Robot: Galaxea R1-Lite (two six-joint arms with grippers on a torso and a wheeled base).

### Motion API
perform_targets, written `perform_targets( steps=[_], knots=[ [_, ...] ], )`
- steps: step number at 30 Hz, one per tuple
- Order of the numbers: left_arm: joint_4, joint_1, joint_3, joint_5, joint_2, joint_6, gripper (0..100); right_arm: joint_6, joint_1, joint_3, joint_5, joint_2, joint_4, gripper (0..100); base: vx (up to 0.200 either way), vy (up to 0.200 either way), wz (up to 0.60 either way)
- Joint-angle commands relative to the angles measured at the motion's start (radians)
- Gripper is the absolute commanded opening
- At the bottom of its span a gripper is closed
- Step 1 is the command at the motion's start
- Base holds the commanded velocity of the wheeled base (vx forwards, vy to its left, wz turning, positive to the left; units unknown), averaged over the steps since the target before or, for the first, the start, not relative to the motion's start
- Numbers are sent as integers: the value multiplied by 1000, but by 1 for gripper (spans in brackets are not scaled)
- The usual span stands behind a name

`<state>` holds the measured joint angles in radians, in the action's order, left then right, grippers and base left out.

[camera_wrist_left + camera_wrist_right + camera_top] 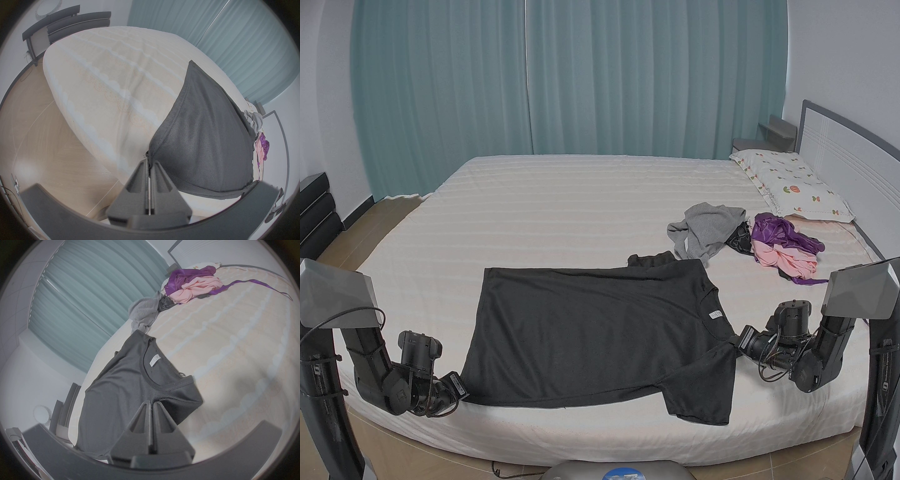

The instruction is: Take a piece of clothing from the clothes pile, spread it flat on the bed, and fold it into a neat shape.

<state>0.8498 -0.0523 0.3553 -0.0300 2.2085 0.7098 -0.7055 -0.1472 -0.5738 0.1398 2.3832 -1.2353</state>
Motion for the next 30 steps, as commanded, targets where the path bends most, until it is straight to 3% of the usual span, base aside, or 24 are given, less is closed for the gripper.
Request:
perform_targets(
  steps=[1, 2, 8, 13, 15, 20, 30],
  knots=[
    [0, 0, -1, -1, 2, 0, 0, 18, -2, -21, 20, 10, 14, 0, 0, 0, 0],
    [0, 0, -1, -1, 2, 0, 0, 26, 0, -21, 26, 8, 14, 100, 0, 0, 0],
    [0, 0, -1, -1, 2, 0, 0, 29, 28, 31, 46, -62, 13, 100, 0, 0, 0],
    [0, 0, -1, -1, 0, 0, 0, 37, 51, 173, 208, -153, 2, 100, 0, 0, 0],
    [0, 0, -1, -1, 2, -1, 0, 61, 49, 213, 228, -156, 2, 100, 0, 0, 0],
    [0, 0, -1, -1, 2, 0, 0, 146, 18, 287, 230, -105, -4, 100, 0, 0, 0],
    [0, 0, -1, -1, 2, -1, 0, 155, -38, 287, 188, -16, -67, 100, 0, 0, 0]
  ],
)
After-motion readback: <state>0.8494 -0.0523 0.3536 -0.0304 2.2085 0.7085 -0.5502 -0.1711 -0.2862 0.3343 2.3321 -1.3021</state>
